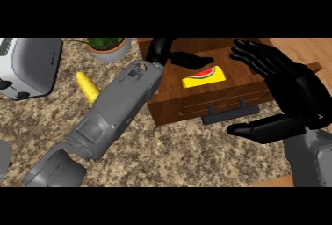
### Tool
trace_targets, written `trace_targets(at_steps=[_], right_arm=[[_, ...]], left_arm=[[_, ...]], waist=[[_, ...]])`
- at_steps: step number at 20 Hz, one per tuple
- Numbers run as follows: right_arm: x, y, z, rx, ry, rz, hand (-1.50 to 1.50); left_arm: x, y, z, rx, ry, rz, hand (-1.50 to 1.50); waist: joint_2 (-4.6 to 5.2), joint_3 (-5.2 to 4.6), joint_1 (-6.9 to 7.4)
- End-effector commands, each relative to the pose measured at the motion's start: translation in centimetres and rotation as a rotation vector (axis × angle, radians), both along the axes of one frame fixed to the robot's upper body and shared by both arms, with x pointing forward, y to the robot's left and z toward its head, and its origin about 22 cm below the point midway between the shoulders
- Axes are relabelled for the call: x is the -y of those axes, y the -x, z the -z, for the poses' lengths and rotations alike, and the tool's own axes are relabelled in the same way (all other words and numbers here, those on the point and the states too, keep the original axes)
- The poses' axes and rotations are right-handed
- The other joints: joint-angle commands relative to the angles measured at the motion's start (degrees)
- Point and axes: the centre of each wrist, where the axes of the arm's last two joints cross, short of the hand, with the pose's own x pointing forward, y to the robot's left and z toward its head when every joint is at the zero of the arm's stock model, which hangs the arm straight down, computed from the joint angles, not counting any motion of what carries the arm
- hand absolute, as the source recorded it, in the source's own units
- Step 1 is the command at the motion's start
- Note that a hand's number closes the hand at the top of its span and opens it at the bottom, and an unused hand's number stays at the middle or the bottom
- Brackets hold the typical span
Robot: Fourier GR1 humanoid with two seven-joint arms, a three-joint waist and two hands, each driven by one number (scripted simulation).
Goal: Pick up the cup, place it into the drawer and close the drawer
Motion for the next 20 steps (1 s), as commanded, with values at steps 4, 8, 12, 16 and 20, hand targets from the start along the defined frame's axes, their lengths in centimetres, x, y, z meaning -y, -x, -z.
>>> trace_targets(at_steps=[4, 8, 12, 16, 20], right_arm=[[-2.6, 0.3, 1.0, -0.062, 0.089, -0.344, 1.50], [-1.8, 1.3, 1.9, -0.153, 0.410, -0.384, 1.50], [0.1, 1.9, 1.5, -0.169, 0.583, -0.282, -1.50], [-0.5, 2.2, 1.8, -0.080, 0.751, -0.133, -1.50], [-0.4, 2.0, 7.7, -0.157, 0.808, -0.065, -1.50]], left_arm=[[0.6, 0.2, -1.6, 0.095, 0.229, 0.035, -1.50], [0.4, 0.0, -1.7, 0.111, 0.272, -0.040, -1.50], [0.0, 0.1, -0.4, 0.118, 0.276, -0.056, -1.50], [-0.7, 0.0, 0.6, 0.090, 0.298, -0.090, -1.50], [-0.7, 0.1, 0.3, 0.111, 0.354, -0.051, -1.50]], waist=[[-0.15, -0.06, 0.34], [-1.22, -0.11, 2.62], [-1.99, -0.05, 5.85], [-2.09, -0.02, 8.59], [-2.27, 0.03, 10.98]])
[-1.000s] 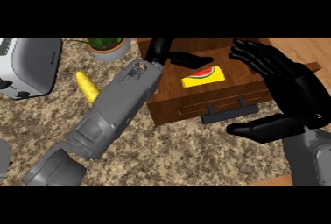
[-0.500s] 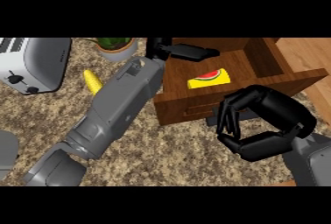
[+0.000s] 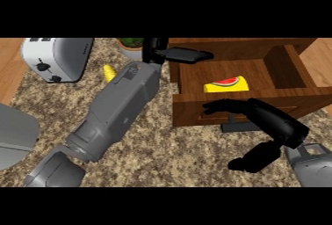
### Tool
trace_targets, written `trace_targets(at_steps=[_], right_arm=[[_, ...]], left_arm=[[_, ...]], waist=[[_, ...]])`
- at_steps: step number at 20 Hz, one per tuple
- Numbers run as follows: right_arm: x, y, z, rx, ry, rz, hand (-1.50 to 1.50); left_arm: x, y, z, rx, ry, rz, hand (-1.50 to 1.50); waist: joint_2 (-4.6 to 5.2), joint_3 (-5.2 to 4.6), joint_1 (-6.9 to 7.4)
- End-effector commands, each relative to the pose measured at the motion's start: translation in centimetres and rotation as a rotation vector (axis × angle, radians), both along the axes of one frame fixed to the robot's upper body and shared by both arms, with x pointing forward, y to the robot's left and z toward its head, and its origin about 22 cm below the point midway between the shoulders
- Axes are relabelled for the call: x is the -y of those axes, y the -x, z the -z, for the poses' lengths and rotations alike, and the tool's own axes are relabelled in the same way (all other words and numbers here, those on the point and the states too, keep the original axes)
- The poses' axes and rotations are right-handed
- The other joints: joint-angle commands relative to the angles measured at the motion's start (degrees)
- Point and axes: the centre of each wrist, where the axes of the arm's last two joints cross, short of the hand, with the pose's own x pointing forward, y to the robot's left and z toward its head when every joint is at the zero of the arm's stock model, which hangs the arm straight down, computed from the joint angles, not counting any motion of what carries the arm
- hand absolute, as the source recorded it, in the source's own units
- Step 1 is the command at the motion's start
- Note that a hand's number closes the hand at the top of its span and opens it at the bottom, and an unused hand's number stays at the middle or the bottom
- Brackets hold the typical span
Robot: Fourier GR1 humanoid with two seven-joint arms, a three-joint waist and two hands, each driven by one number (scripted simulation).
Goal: Pick up the cup, place it into the drawer and close the drawer
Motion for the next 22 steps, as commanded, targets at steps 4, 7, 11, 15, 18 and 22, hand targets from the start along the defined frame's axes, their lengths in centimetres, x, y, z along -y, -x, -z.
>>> trace_targets(at_steps=[4, 7, 11, 15, 18, 22], right_arm=[[-1.0, -1.9, 8.0, -0.064, 0.208, 0.069, -1.50], [-1.3, -3.2, 11.0, -0.062, 0.279, 0.049, -1.50], [-1.0, -6.3, 12.7, -0.093, 0.305, 0.097, 1.50], [2.0, -8.4, 13.5, -0.053, 0.257, 0.145, 1.50], [3.2, -10.4, 11.9, 0.009, 0.169, 0.207, 1.50], [3.3, -13.2, 8.6, 0.079, 0.101, 0.293, 1.50]], left_arm=[[-1.1, 0.8, 2.4, -0.011, 0.072, 0.003, -1.50], [-2.0, 0.5, 1.5, 0.012, 0.086, 0.020, -1.50], [-5.9, 0.2, 2.3, 0.005, 0.098, 0.001, -1.50], [-7.5, 0.8, 3.3, 0.010, 0.104, 0.012, -1.50], [-8.7, 1.1, 3.6, -0.004, 0.117, 0.011, -1.50], [-9.8, 1.9, 5.1, -0.012, 0.117, 0.039, -1.50]], waist=[[-0.34, 0.02, 4.31], [-0.32, 0.06, 5.84], [-0.34, 0.06, 6.96], [0.10, 0.16, 8.37], [0.26, 0.22, 9.83], [0.78, 0.21, 10.85]])
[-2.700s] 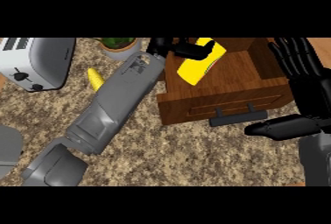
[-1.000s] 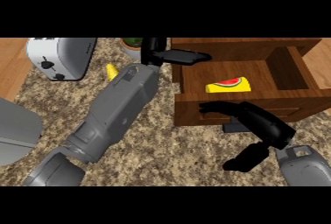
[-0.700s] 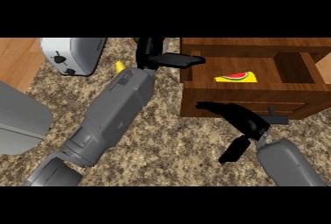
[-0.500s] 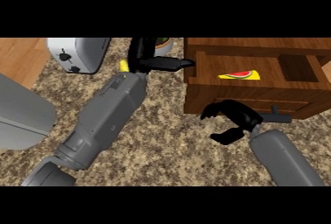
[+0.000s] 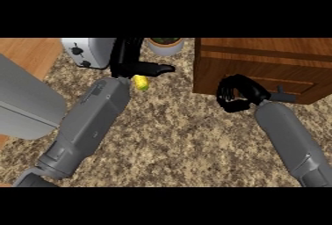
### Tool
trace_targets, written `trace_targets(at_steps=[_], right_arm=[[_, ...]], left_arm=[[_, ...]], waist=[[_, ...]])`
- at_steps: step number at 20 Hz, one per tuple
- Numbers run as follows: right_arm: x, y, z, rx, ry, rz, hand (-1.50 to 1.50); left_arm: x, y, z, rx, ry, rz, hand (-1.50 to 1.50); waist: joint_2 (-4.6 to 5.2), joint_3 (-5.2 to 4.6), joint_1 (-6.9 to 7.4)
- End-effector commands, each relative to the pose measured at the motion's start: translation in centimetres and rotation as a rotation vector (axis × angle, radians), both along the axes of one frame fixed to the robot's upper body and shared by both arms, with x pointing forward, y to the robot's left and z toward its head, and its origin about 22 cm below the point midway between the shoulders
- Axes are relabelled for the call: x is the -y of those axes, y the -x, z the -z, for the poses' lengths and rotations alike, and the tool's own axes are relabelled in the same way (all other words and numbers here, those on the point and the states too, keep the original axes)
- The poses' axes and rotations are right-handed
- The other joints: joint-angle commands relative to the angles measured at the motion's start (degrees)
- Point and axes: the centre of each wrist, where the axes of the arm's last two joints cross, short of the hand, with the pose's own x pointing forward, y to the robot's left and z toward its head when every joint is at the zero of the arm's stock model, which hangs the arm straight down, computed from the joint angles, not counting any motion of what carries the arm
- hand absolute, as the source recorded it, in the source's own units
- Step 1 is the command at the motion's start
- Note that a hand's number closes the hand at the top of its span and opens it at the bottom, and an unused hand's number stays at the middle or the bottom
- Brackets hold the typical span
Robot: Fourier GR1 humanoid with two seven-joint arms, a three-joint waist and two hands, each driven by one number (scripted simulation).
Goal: Pick up the cup, place it into the drawer and close the drawer
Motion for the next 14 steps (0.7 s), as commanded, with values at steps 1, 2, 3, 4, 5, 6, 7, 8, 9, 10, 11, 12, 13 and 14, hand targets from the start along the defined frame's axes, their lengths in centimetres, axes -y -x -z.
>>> trace_targets(at_steps=[1, 2, 3, 4, 5, 6, 7, 8, 9, 10, 11, 12, 13, 14], right_arm=[[0.7, -2.7, -3.0, 0.080, -0.070, 0.083, 1.50], [1.8, -3.0, -3.5, 0.100, -0.079, 0.099, 1.50], [3.0, -3.3, -4.4, 0.103, -0.083, 0.133, 1.50], [2.9, -3.9, -5.5, 0.129, -0.080, 0.148, 1.50], [1.8, -3.8, -4.5, 0.114, -0.091, 0.176, 1.50], [3.8, -4.5, -7.4, 0.136, -0.113, 0.191, 1.50], [3.7, -4.4, -7.0, 0.132, -0.113, 0.216, 1.50], [4.4, -4.4, -7.4, 0.134, -0.119, 0.203, 1.50], [4.7, -4.3, -7.4, 0.127, -0.134, 0.214, 1.50], [4.4, -4.5, -7.8, 0.128, -0.124, 0.222, 1.50], [5.3, -4.5, -8.6, 0.147, -0.143, 0.214, 1.50], [5.7, -4.5, -8.9, 0.134, -0.130, 0.220, 1.50], [5.1, -4.8, -9.4, 0.136, -0.149, 0.214, 1.50], [6.3, -4.5, -9.3, 0.131, -0.154, 0.215, 1.50]], left_arm=[[-2.3, 0.4, 0.5, -0.004, -0.001, 0.022, -1.50], [-2.2, 0.7, 1.3, -0.008, -0.002, 0.002, -1.50], [-2.9, 0.8, 1.5, -0.013, -0.002, 0.021, -1.50], [-2.3, 0.6, 0.7, 0.001, 0.002, 0.017, -1.50], [-2.6, 0.7, 0.6, -0.004, 0.005, 0.031, -1.50], [-3.1, 0.8, 1.1, -0.001, -0.027, 0.040, -1.50], [-3.2, 0.9, 1.1, 0.003, -0.018, 0.035, -1.50], [-3.1, 0.9, 1.2, 0.001, -0.013, 0.049, -1.50], [-2.9, 1.1, 1.3, 0.001, -0.009, 0.055, -1.50], [-3.1, 0.9, 0.8, 0.003, -0.004, 0.043, -1.50], [-3.3, 1.1, 1.3, -0.006, -0.012, 0.051, -1.50], [-4.0, 1.2, 1.4, 0.006, -0.018, 0.061, -1.50], [-3.7, 1.4, 1.9, -0.021, -0.006, 0.064, -1.50], [-3.1, 1.1, 0.8, 0.002, -0.001, 0.062, -1.50]], waist=[[0.35, 0.08, 1.97], [0.55, 0.08, 1.22], [0.75, 0.11, 2.28], [0.89, 0.15, 3.05], [0.89, 0.11, 2.49], [1.05, 0.10, 3.03], [1.18, 0.11, 4.02], [1.57, 0.12, 3.80], [1.31, 0.12, 3.76], [1.29, 0.08, 3.99], [1.15, 0.10, 4.27], [1.16, 0.03, 4.97], [1.47, 0.01, 4.97], [1.38, 0.12, 4.80]])
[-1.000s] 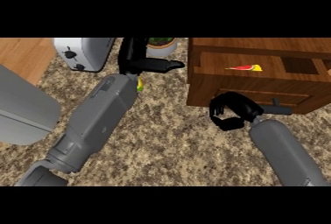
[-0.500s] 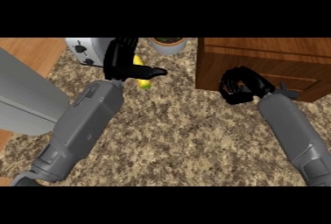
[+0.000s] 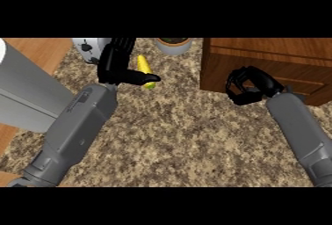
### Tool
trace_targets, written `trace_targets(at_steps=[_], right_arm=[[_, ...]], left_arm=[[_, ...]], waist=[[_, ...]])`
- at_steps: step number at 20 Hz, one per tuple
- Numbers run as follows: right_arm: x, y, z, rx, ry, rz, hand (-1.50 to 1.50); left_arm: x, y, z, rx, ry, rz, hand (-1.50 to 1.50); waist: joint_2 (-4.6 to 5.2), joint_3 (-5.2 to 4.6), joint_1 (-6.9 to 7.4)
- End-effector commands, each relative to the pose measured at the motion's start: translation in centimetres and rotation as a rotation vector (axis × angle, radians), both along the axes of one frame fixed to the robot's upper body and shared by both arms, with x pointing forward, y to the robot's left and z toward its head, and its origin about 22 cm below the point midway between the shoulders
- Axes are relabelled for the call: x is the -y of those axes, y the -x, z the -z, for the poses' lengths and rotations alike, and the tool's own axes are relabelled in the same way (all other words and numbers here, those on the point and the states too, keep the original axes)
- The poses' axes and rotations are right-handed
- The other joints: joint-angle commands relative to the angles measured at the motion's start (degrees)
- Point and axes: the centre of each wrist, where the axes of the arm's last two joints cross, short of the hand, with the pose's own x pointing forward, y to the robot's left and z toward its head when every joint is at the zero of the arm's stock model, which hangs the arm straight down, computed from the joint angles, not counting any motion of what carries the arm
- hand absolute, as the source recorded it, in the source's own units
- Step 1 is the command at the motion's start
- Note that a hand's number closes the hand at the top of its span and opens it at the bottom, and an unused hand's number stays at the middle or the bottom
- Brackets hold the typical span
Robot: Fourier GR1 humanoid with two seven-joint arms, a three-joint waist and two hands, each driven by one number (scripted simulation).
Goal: Pick up the cup, place it into the drawer and close the drawer
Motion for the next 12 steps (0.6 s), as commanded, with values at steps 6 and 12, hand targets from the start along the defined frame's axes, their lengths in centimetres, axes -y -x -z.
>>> trace_targets(at_steps=[6, 12], right_arm=[[4.4, -3.0, -9.8, 0.187, 0.016, 0.171, 1.50], [4.6, -2.7, -9.6, 0.169, -0.034, 0.159, 1.50]], left_arm=[[-1.2, 0.3, 0.2, 0.001, 0.009, 0.030, -1.50], [-1.4, 0.5, 0.4, 0.000, 0.014, 0.043, -1.50]], waist=[[1.25, -0.50, 2.64], [1.53, -0.46, 3.50]])
